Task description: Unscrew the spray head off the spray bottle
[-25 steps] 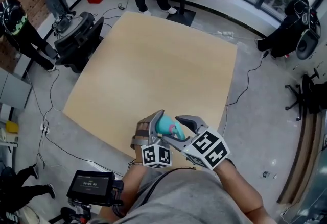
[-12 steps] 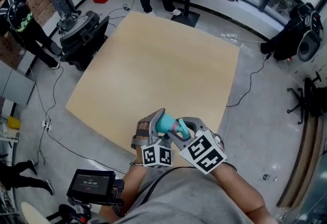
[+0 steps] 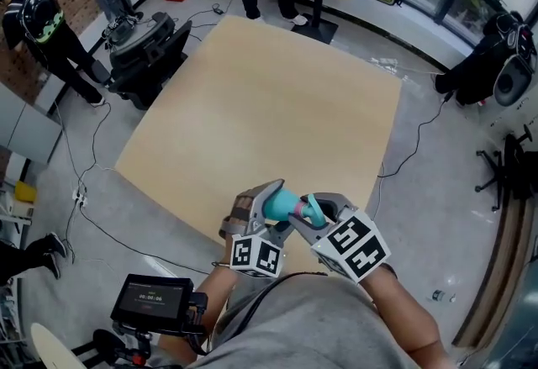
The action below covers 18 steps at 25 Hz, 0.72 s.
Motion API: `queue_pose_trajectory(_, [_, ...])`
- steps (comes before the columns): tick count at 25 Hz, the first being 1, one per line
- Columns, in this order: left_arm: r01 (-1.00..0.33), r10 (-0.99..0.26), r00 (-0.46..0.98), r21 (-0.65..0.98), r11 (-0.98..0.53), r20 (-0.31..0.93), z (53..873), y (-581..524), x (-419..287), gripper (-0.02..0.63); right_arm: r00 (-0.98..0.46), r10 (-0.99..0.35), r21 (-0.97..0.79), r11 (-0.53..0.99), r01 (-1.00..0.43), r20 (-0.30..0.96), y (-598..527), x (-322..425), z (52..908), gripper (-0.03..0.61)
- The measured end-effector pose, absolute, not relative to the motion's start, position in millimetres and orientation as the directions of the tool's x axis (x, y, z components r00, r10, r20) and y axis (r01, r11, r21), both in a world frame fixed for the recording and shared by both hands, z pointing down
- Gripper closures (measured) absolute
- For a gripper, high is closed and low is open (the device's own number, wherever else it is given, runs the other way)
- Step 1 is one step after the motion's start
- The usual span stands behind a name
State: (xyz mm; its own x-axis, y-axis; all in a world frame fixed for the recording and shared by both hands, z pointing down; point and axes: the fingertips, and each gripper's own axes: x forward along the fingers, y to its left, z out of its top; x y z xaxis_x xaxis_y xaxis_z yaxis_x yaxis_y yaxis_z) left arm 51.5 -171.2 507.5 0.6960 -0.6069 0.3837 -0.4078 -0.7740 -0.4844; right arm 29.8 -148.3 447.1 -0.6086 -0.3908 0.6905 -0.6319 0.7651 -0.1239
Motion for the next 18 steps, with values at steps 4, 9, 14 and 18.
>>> queue_pose_trajectory(4, [-0.409, -0.589, 0.712, -0.457, -0.790, 0.382, 505, -167, 48, 0.224, -0.607, -0.396, -0.101, 0.777, -0.621, 0.689, -145, 24, 443, 0.426])
queue_pose_trajectory(9, [-0.412, -0.578, 0.724, -0.437, -0.799, 0.375, 497, -160, 49, 0.225, -0.609, -0.397, -0.083, 0.790, -0.608, 0.687, -138, 23, 434, 0.426])
queue_pose_trajectory(14, [-0.394, -0.543, 0.754, -0.407, -0.824, 0.369, 504, -163, 42, 0.225, -0.609, -0.389, -0.070, 0.803, -0.592, 0.692, -142, 13, 440, 0.428])
queue_pose_trajectory(18, [-0.340, -0.457, 0.814, -0.344, -0.875, 0.358, 498, -150, 49, 0.225, -0.621, -0.343, -0.056, 0.845, -0.531, 0.705, -133, 17, 434, 0.431])
